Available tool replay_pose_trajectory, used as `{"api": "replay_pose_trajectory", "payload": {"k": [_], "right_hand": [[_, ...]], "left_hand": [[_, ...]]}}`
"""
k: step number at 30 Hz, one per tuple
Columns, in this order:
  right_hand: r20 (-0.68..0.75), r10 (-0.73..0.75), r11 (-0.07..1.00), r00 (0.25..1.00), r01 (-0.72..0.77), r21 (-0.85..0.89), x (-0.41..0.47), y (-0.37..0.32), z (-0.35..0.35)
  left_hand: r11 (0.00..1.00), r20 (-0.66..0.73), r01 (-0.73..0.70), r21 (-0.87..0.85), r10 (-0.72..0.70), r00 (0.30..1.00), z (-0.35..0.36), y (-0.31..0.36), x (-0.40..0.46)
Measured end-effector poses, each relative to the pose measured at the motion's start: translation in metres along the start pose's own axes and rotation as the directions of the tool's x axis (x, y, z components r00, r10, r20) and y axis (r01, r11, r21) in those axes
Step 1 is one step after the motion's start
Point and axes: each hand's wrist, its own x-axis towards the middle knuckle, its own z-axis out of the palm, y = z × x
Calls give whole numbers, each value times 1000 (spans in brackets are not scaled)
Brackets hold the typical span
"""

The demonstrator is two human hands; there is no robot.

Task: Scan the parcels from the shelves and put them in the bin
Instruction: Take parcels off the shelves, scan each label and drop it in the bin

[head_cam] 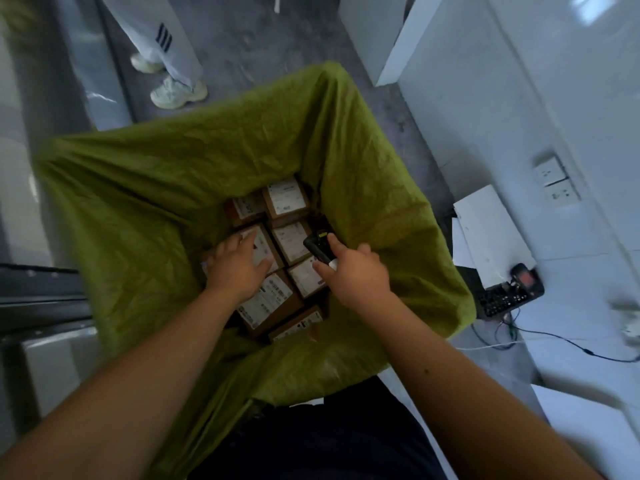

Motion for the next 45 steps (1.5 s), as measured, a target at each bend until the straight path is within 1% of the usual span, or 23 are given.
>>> {"api": "replay_pose_trajectory", "payload": {"k": [3, 8, 10, 13, 15, 18, 21, 24, 26, 31, 33, 35, 38, 41, 45], "right_hand": [[-42, -21, 1000, 999, 21, 4, -12, -8, -8], [-53, -39, 999, 998, 39, 9, -22, -18, -13], [-50, -74, 997, 996, 74, 2, -23, -20, -13], [-29, -163, 986, 986, 164, 9, -17, -21, -22], [-10, -246, 969, 969, 246, -11, -10, -20, -29], [14, -388, 917, 921, 388, -96, 1, -16, -42], [44, -519, 845, 854, 520, -126, 6, -10, -49], [72, -628, 772, 775, 632, -65, 0, -9, -51], [106, -692, 714, 714, 698, -42, -10, -13, -53], [218, -844, 481, 490, 872, -93, -63, -48, -62], [230, -885, 392, 404, 915, -97, -88, -62, -61], [233, -925, 285, 300, 954, -95, -114, -70, -60], [267, -951, 132, 155, 986, -102, -162, -78, -62], [264, -964, -35, -20, 998, -53, -210, -80, -54], [274, -946, -179, -175, 984, 8, -274, -63, -35]], "left_hand": [[999, -44, -12, 34, 13, 999, -9, 2, -19], [998, -85, 37, 47, -33, 996, -23, 9, -52], [997, -118, 68, 31, -64, 991, -26, 13, -66], [991, -202, 137, -6, -136, 970, -36, 18, -82], [981, -253, 192, 13, -182, 950, -44, 22, -94], [958, -348, 283, 54, -247, 904, -50, 31, -115], [925, -393, 380, 22, -342, 853, -51, 44, -142], [880, -426, 471, -57, -449, 786, -58, 56, -172], [837, -461, 537, -105, -519, 720, -67, 61, -200], [719, -547, 671, -180, -640, 539, -74, 73, -293], [663, -538, 720, -205, -691, 483, -71, 76, -331], [610, -532, 759, -230, -732, 427, -64, 81, -368], [535, -544, 775, -336, -782, 304, -47, 92, -421], [456, -557, 765, -454, -816, 156, -26, 104, -474], [351, -534, 750, -560, -846, -3, 13, 131, -548]]}}
